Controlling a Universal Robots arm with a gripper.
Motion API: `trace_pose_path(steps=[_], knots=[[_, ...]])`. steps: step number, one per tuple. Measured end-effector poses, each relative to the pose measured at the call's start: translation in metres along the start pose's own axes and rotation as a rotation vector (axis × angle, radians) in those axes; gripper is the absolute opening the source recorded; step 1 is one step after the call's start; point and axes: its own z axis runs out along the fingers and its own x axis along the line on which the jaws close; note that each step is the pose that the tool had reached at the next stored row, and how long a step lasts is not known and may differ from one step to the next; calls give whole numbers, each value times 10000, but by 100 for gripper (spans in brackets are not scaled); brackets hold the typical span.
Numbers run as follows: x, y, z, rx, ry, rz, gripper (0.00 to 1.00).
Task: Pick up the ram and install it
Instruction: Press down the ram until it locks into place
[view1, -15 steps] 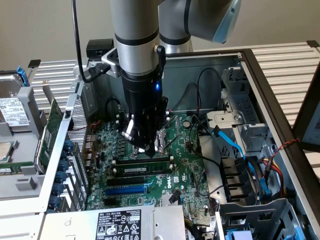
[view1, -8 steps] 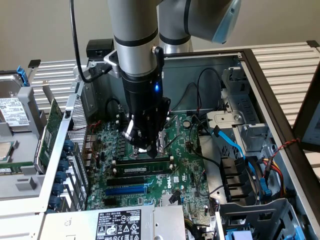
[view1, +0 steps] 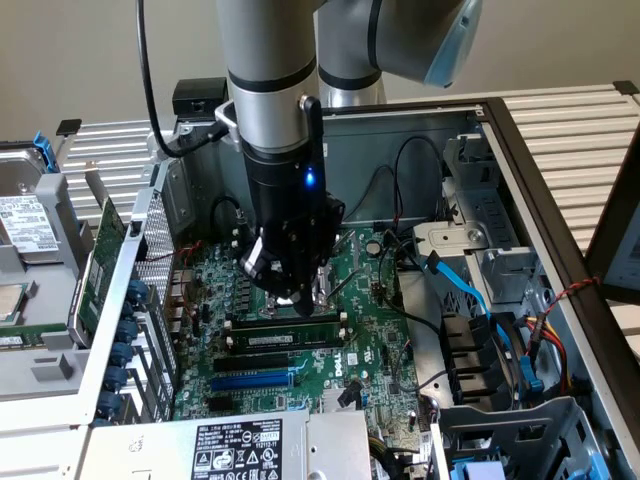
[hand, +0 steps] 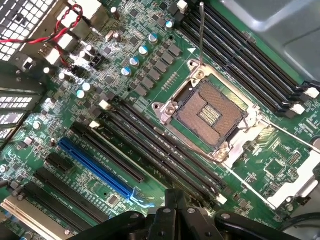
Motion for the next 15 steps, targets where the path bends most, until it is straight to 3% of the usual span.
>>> trace_pose_path(steps=[15], knots=[[0, 0, 0, 65, 208, 2451, 10]])
